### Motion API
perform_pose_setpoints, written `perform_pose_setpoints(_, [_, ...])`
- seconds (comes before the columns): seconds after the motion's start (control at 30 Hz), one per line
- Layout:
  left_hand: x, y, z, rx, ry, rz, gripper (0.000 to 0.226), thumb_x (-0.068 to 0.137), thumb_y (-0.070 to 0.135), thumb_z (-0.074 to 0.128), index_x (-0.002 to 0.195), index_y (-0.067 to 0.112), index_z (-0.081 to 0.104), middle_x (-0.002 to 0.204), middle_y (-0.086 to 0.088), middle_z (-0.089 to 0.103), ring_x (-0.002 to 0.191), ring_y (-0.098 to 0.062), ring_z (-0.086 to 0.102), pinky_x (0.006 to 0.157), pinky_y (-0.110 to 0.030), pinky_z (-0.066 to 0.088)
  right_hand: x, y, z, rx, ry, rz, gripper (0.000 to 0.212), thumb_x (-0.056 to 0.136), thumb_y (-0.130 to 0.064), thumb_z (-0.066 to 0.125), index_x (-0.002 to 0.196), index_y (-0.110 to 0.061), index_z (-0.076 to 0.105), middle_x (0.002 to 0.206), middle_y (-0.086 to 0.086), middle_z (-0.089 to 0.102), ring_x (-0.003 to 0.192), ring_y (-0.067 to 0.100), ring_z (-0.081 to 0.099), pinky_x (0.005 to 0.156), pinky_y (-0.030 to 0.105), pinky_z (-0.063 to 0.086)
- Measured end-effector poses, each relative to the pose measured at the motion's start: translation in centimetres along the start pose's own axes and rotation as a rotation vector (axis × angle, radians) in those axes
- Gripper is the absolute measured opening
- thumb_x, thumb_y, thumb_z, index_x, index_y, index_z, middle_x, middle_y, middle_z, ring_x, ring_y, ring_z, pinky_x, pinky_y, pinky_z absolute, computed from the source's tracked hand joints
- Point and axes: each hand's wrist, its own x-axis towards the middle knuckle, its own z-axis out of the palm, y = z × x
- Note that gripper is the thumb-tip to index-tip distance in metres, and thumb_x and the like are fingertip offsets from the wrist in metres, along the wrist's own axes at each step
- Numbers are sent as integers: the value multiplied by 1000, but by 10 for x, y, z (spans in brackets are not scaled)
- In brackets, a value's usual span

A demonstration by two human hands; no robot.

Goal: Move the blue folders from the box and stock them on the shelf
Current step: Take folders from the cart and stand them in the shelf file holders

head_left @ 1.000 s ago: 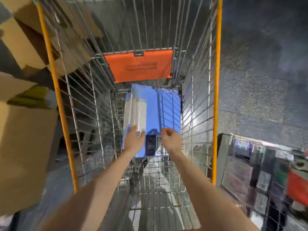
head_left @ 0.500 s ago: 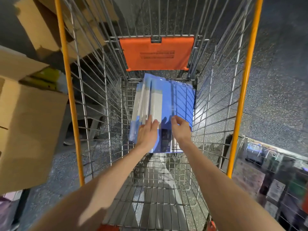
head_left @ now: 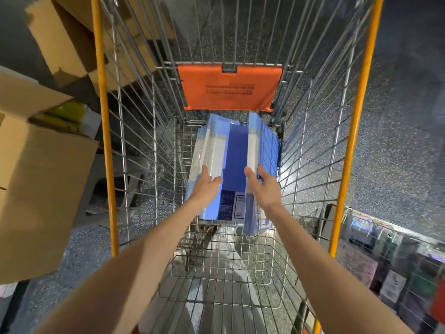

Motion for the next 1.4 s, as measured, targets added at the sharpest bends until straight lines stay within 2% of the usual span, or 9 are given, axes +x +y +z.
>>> perform_pose_setpoints(0.13, [5, 2, 4, 61, -35, -14, 64, 110, 34, 32, 162, 22, -2, 169, -4, 10, 154, -26, 10, 120, -40, 15, 0, 4, -4, 9, -41, -5, 72, 100, -49, 49, 155, -8, 27, 104, 20, 65, 97, 39, 61, 71, 27, 47])
perform_pose_setpoints(0.4, [11, 9, 6, -314, 5, -106, 64, 107, 49, 32, 162, 25, 10, 165, 0, 24, 145, -26, 35, 122, -45, 24, 1, -4, -2, 30, -63, 64, 72, 99, -48, 53, 156, -12, 28, 145, 10, 51, 128, 30, 53, 97, 33, 46])
perform_pose_setpoints(0.5, [14, 18, 2, -454, -29, -104, 58, 109, 44, 28, 159, 16, 21, 152, -12, 45, 122, -26, 52, 105, -35, 43, 4, -3, -3, 31, -55, 73, 72, 97, -52, 54, 154, -15, 32, 128, -12, 49, 113, 9, 51, 96, 23, 39])
perform_pose_setpoints(0.6, [7, 33, 13, -506, -143, -73, 60, 108, 49, 22, 156, 13, 31, 147, -18, 50, 113, -24, 56, 83, -32, 52, 4, -3, 1, 18, -6, 82, 83, 83, -73, 53, 145, -18, 47, 124, -6, 62, 108, 16, 61, 95, 32, 50])
perform_pose_setpoints(0.77, [-8, 39, 31, -637, -190, -129, 68, 104, 61, 17, 150, 17, 41, 110, -12, 71, 89, -23, 70, 74, -34, 54, 0, -18, -12, 56, 184, 127, 75, 81, -60, 71, 135, -13, 47, 101, -6, 60, 97, 15, 58, 87, 26, 41])
perform_pose_setpoints(0.9, [-23, 35, 31, -577, -257, -140, 66, 104, 62, 20, 152, 21, 40, 136, -18, 62, 100, -26, 68, 83, -35, 53, -3, -24, -30, -175, 181, 65, 26, 95, -22, 64, 85, 0, 55, 59, -1, 47, 64, 20, 49, 71, 30, 42])
perform_pose_setpoints(0.97, [-33, 35, 24, -492, -257, -100, 63, 104, 60, 22, 151, 22, 41, 134, -16, 64, 107, -28, 65, 89, -35, 52, -9, -29, -37, -233, 193, 9, 38, 97, -15, 57, 63, -9, 40, 51, 1, 37, 50, 18, 38, 59, 35, 34])
perform_pose_setpoints(1.23, [-85, 54, -35, -209, -107, 89, 39, 106, 33, 45, 135, 8, 51, 100, -8, 73, 67, -17, 61, 60, -27, 40, -81, -70, -64, -156, 232, -45, 54, 96, -25, 61, 53, -13, 29, 51, 5, 30, 49, 21, 28, 52, 37, 23])
perform_pose_setpoints(1.4, [-129, 74, -66, -68, -75, 321, 28, 105, 29, 49, 126, 14, 57, 102, -8, 68, 78, -17, 61, 64, -25, 43, -157, -107, -71, 107, 269, -100, 35, 94, -29, 64, 72, -11, 44, 59, 5, 36, 53, 20, 32, 41, 25, 28])
